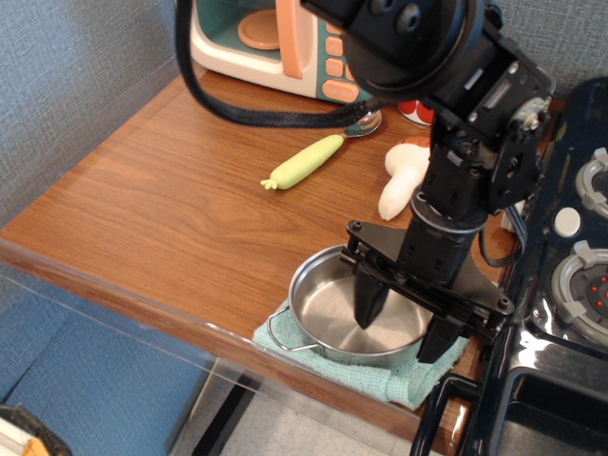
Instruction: Pick up the silver bowl and place it on the blue cloth.
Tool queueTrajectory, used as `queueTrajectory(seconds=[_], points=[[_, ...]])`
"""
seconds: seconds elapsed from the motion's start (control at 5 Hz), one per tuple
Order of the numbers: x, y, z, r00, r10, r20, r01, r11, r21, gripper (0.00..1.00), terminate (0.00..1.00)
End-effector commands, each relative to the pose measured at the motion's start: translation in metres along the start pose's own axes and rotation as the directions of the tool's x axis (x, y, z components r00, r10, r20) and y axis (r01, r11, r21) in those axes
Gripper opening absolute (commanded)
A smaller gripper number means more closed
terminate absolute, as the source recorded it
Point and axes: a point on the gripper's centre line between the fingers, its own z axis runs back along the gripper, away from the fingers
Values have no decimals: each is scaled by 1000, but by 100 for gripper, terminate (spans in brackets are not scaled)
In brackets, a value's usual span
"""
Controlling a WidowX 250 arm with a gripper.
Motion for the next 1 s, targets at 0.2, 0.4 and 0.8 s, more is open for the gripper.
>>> queueTrajectory(seconds=[0.2, 0.4, 0.8], points=[[-17, 26, 80, 974, 96, 204, -66, 987, -148, 100, 0], [-17, 26, 80, 974, 96, 204, -66, 987, -148, 100, 0], [-17, 26, 80, 974, 96, 204, -66, 987, -148, 100, 100]])
